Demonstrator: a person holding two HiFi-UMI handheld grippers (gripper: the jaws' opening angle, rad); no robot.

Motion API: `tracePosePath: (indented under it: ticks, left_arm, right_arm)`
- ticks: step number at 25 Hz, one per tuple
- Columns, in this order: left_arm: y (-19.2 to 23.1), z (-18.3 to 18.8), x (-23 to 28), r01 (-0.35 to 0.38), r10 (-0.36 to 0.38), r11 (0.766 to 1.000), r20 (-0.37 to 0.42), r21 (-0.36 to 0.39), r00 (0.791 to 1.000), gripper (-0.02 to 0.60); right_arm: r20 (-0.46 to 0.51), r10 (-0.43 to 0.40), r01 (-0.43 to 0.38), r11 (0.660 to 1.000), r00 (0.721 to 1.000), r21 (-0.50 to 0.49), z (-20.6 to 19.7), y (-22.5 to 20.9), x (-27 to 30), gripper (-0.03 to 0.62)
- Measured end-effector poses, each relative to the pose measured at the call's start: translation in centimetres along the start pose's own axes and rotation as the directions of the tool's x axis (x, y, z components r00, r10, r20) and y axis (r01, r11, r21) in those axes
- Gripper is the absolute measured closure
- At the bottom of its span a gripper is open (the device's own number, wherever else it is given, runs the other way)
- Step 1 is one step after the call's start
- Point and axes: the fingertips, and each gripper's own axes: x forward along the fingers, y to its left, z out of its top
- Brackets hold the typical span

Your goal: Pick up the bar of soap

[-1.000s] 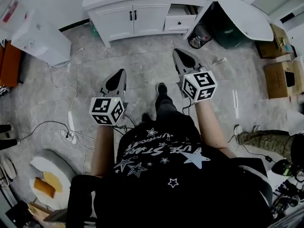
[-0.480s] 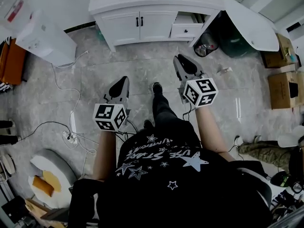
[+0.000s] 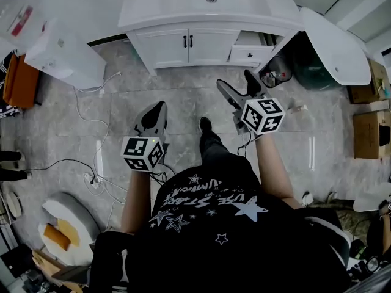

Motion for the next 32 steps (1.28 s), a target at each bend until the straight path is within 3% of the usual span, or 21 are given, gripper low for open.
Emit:
tracePosePath:
  ticks: [6, 17, 32]
  left_arm:
    - [1.7, 3.4, 5.1, -0.03, 0.03, 0.999, 0.014, 0.02, 0.999, 0.572]
    - [5.4, 8.4, 14.3, -0.127, 0.126, 0.991, 0.042, 0.033, 0.991, 0.572]
    - [12.3, 10.0, 17.8, -0.255, 0.255, 0.967, 0.027, 0.005, 0.967, 0.571]
  right_arm:
    - [-0.007, 0.035, -0.035, 0.999, 0.999, 0.018, 2.8, -4.1, 5.5, 0.091]
    - [-0.034, 0.102, -0.101, 0.994, 0.994, 0.028, 7.3, -11.1, 14.8, 0.089]
    - [-0.116, 0.183, -0.178, 0.983, 0.976, 0.055, 7.6, -12.6, 23.4, 0.091]
